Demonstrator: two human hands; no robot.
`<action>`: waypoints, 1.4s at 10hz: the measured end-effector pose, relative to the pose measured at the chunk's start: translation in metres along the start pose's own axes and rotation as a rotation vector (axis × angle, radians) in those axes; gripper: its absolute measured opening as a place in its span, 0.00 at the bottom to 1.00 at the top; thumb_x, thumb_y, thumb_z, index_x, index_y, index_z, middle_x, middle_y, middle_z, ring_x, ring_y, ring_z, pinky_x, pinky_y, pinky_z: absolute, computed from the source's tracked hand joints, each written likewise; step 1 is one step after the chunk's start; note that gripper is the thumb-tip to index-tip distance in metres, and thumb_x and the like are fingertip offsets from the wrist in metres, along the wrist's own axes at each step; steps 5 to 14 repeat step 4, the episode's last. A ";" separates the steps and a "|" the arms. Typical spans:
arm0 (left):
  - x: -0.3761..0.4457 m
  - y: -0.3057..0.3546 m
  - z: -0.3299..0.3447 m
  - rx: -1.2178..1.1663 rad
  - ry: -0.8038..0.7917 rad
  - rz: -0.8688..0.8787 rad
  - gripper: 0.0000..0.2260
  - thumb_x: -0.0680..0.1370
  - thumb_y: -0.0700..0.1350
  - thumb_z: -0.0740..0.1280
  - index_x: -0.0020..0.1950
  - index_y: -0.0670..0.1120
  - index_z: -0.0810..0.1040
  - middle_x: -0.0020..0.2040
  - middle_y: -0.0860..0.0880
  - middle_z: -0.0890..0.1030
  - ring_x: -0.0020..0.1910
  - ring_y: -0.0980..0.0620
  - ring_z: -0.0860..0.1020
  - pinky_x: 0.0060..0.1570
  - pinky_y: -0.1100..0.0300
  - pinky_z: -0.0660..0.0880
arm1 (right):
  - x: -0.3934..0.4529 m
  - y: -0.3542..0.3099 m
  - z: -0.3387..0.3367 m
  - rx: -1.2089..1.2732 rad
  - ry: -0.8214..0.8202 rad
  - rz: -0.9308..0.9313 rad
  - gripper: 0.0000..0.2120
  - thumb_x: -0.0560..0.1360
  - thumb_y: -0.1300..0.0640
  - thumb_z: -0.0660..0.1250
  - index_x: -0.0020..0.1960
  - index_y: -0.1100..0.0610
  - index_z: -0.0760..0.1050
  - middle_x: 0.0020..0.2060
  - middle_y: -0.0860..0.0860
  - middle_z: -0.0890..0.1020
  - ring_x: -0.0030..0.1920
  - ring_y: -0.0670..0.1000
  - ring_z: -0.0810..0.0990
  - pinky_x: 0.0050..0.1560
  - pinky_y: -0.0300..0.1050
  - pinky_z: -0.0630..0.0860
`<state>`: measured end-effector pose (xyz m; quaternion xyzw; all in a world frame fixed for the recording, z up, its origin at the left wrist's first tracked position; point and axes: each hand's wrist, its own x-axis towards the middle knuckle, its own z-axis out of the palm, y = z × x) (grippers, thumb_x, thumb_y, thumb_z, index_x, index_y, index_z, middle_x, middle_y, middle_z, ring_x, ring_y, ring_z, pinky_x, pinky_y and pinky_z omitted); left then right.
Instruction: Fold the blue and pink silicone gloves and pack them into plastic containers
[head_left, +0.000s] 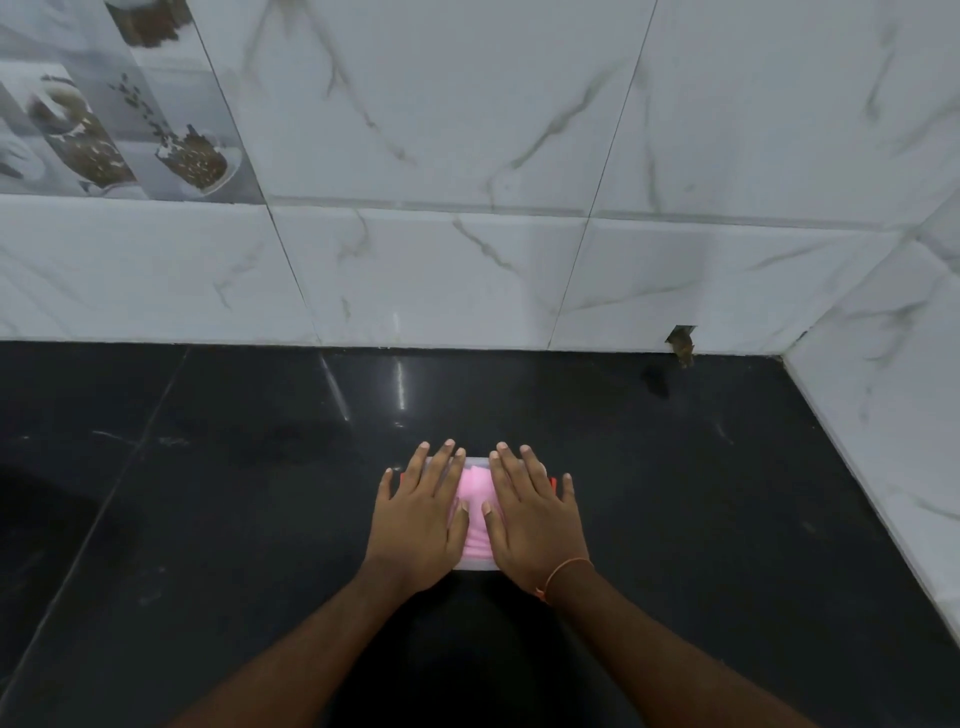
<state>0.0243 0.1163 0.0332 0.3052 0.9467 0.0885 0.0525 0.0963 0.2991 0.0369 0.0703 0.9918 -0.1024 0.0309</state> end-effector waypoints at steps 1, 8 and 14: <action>-0.001 0.001 -0.002 0.011 0.001 0.006 0.32 0.85 0.61 0.51 0.89 0.51 0.58 0.88 0.51 0.59 0.88 0.47 0.57 0.80 0.37 0.62 | -0.001 0.000 -0.003 0.002 -0.002 0.000 0.32 0.84 0.39 0.49 0.85 0.49 0.53 0.85 0.47 0.56 0.85 0.53 0.53 0.74 0.71 0.65; -0.010 0.008 -0.011 0.084 0.181 -0.006 0.30 0.80 0.61 0.61 0.80 0.50 0.77 0.82 0.50 0.73 0.79 0.44 0.74 0.69 0.32 0.73 | -0.014 -0.013 -0.030 -0.084 0.087 -0.018 0.30 0.79 0.39 0.59 0.77 0.50 0.75 0.78 0.45 0.73 0.76 0.52 0.74 0.60 0.75 0.77; -0.010 0.008 -0.011 0.084 0.181 -0.006 0.30 0.80 0.61 0.61 0.80 0.50 0.77 0.82 0.50 0.73 0.79 0.44 0.74 0.69 0.32 0.73 | -0.014 -0.013 -0.030 -0.084 0.087 -0.018 0.30 0.79 0.39 0.59 0.77 0.50 0.75 0.78 0.45 0.73 0.76 0.52 0.74 0.60 0.75 0.77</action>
